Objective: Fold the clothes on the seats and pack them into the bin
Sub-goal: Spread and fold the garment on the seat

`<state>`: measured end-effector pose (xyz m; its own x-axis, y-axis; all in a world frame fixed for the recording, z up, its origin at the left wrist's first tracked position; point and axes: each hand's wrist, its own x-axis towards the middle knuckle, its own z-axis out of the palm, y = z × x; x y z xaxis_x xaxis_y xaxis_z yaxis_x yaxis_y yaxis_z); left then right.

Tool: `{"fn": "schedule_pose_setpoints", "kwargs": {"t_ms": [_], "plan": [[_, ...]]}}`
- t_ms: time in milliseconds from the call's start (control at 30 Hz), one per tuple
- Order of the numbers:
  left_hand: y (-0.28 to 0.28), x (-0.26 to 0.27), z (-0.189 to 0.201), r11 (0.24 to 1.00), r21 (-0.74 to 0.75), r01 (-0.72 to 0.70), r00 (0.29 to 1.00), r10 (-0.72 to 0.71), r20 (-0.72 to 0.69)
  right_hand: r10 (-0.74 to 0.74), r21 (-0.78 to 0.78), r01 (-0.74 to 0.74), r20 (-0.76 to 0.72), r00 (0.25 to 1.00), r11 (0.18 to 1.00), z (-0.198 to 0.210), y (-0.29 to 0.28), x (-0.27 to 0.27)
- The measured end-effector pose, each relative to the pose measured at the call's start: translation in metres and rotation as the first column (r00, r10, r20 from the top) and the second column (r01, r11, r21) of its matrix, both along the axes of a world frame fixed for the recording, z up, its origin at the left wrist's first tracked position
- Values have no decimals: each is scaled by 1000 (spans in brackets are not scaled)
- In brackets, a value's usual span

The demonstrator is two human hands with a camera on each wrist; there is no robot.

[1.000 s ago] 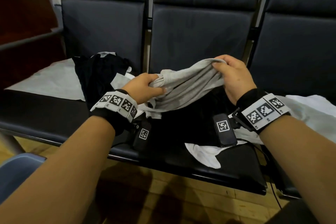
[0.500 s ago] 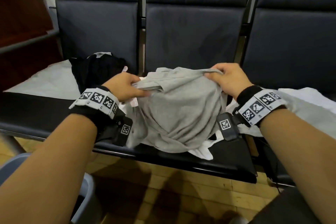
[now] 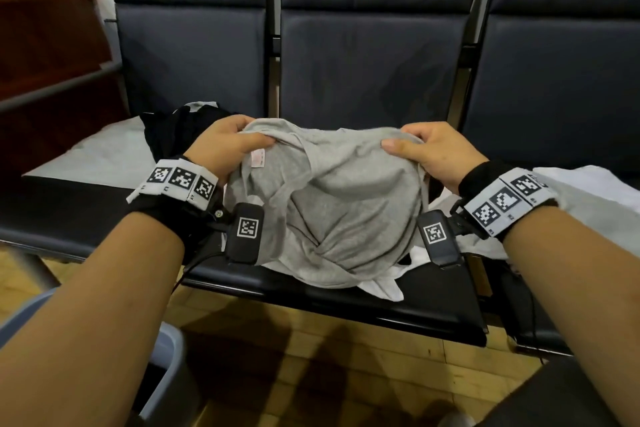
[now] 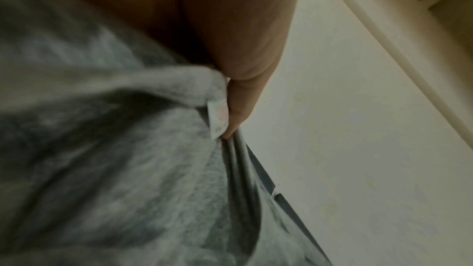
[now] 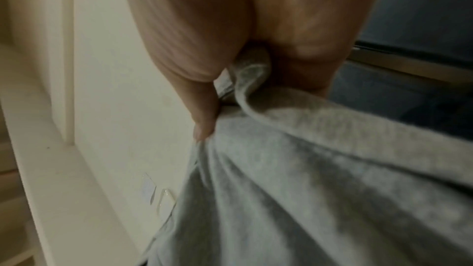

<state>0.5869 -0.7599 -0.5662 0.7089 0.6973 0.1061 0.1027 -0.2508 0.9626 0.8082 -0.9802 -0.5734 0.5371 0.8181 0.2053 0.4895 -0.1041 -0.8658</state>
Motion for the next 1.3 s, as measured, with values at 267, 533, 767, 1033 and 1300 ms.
{"fn": "schedule_pose_setpoints", "kwargs": {"t_ms": [267,533,767,1033,1300], "plan": [[-21,19,-8,979,107,171,982,-160,-99,132,-143,-111,149,980,984,-4,13,-16],[-47,42,-23,939,-67,338,940,-333,68,239,-87,-259,-194,952,962,-13,37,-66],[-36,41,-68,851,-223,475,760,-525,-383,-35,78,149,-770,637,986,-13,34,-24],[-54,69,-80,883,-354,309,888,-401,-224,-76,-58,49,-779,622,997,-28,18,-7],[-66,84,-78,819,-484,308,914,-396,-87,-13,-4,15,-679,734,1000,-33,12,2]]}}
